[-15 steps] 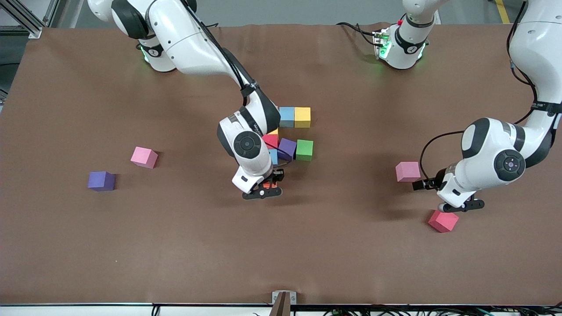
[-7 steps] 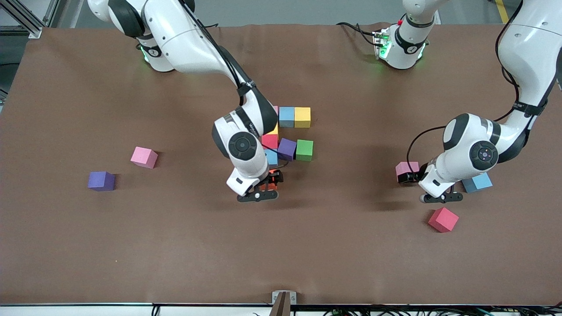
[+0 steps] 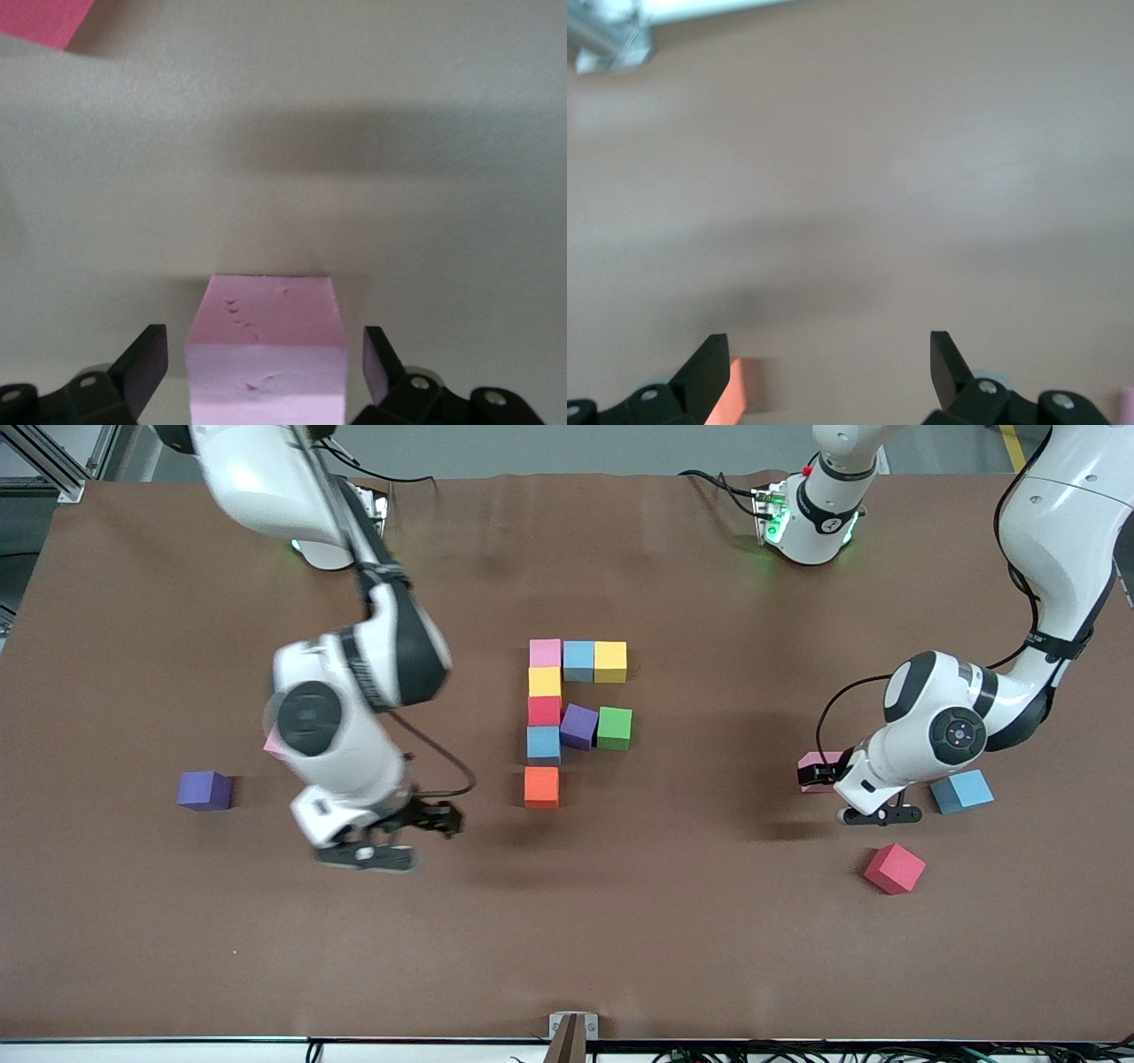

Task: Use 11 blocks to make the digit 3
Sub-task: 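Lift the pink cube with the left gripper while the right gripper withdraws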

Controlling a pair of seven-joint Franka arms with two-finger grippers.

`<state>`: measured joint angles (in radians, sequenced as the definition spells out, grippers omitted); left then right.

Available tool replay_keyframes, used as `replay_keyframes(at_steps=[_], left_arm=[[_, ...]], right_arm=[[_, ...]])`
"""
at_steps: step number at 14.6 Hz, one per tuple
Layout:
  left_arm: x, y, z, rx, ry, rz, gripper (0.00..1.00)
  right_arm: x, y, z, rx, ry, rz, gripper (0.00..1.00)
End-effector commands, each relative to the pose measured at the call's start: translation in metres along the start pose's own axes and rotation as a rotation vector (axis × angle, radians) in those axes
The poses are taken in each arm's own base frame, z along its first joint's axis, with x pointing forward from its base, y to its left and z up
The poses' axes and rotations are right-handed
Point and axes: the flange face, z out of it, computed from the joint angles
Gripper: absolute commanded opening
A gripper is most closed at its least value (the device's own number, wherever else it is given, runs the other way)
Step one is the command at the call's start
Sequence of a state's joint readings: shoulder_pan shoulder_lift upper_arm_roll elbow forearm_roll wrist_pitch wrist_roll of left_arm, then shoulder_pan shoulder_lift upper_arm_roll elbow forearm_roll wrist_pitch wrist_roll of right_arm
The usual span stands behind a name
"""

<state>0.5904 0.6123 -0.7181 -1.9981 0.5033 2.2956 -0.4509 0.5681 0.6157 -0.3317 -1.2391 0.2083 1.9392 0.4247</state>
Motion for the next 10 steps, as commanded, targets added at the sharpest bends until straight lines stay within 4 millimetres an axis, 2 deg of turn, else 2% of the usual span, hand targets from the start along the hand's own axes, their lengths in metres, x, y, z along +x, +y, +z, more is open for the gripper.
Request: replay_keyframes(at_steps=[1,2,3,5,6,8,9,10], left_arm=[[-0.006,0.000,0.004,0.039,0.018,-0.028,0.54],[-0.004,0.000,0.002,0.039,0.022,-0.049,0.39],[-0.002,0.000,-0.002,0.040,0.029,-0.066,0.28],[0.011,0.006,-0.023,0.024,0.071,-0.140,0.12],[0.020,0.019,-0.037,0.007,0.099,-0.190,0.06],[0.032,0.051,-0.051,-0.023,0.131,-0.334,0.01],[0.040,0.069,-0.056,-0.049,0.144,-0.421,0.01],[0.046,0.086,-0.058,-0.071,0.149,-0.474,0.01]], right_arm=[[0.020,0.081,-0.052,0.041,-0.030,0.063,1.00],[0.025,0.107,-0.065,0.038,-0.042,0.053,1.00],[0.033,0.142,-0.080,0.039,-0.044,0.035,1.00],[0.043,0.190,-0.105,0.051,-0.010,-0.041,1.00],[0.046,0.213,-0.118,0.059,0.008,-0.034,1.00],[0.045,0.234,-0.131,0.059,0.007,-0.034,1.00],[0.042,0.238,-0.142,0.043,0.025,-0.052,1.00],[0.042,0.241,-0.145,0.015,0.030,-0.057,1.00]])
